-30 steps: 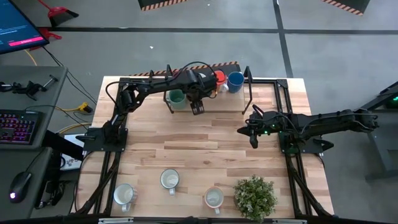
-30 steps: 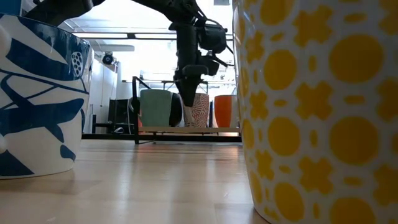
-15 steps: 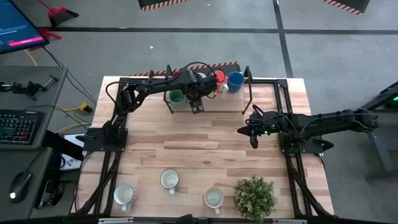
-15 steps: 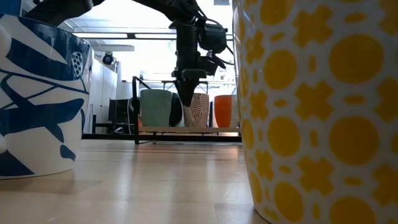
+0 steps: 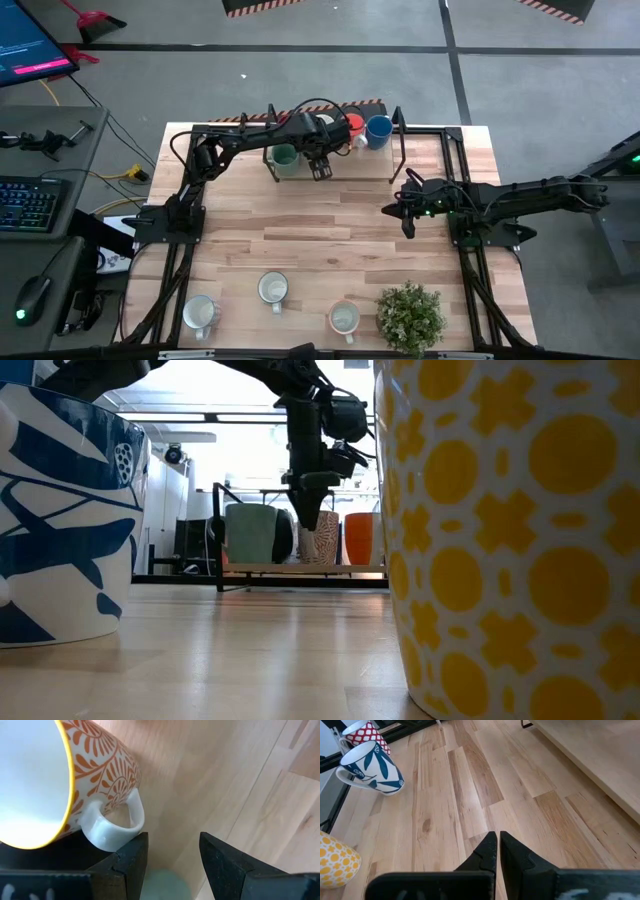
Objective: Place coffee mugs
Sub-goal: Put the orange pattern mug on the shelf
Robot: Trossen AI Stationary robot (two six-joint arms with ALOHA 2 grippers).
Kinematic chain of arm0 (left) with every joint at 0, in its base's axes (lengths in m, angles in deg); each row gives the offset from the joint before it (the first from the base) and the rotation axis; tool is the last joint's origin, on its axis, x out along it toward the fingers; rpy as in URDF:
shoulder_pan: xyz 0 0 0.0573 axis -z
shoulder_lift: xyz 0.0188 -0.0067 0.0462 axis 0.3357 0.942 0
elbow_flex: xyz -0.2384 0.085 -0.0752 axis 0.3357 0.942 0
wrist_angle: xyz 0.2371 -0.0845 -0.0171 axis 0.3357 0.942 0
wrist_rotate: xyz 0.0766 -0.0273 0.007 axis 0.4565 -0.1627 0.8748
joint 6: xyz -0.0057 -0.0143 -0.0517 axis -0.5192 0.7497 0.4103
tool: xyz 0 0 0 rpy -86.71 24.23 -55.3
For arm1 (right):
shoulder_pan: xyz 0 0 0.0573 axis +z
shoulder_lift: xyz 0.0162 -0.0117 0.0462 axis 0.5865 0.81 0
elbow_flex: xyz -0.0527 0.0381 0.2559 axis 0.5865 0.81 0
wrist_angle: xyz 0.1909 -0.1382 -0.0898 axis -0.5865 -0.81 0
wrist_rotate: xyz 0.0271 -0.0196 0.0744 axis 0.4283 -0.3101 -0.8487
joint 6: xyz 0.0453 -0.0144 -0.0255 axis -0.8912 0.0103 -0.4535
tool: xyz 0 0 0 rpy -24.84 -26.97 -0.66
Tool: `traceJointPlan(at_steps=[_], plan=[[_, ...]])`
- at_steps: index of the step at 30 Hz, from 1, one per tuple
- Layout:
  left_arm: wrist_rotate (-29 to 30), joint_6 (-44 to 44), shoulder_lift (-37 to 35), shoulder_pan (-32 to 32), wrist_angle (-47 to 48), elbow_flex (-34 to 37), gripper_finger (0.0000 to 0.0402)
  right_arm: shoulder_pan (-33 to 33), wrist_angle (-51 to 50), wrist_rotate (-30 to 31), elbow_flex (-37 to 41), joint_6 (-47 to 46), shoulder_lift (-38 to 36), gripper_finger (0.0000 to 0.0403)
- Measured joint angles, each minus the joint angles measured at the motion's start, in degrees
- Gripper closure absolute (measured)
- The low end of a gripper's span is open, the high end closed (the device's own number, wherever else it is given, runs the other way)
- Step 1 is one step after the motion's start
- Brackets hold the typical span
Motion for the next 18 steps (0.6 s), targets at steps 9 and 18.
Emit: traceJointPlan(at_steps=[9,18], plan=[[-0.11,0.0,0.0,0.0,-0.05,0.0,0.0234,0.0,0.0,-0.01,0.0,0.0,-0.01,0.0401],[-0.27,0.0,0.0,0.0,-1.87,0.02,0.0234,-0.02,0.02,-0.02,0.0,-0.25,0.0,0.0401]])
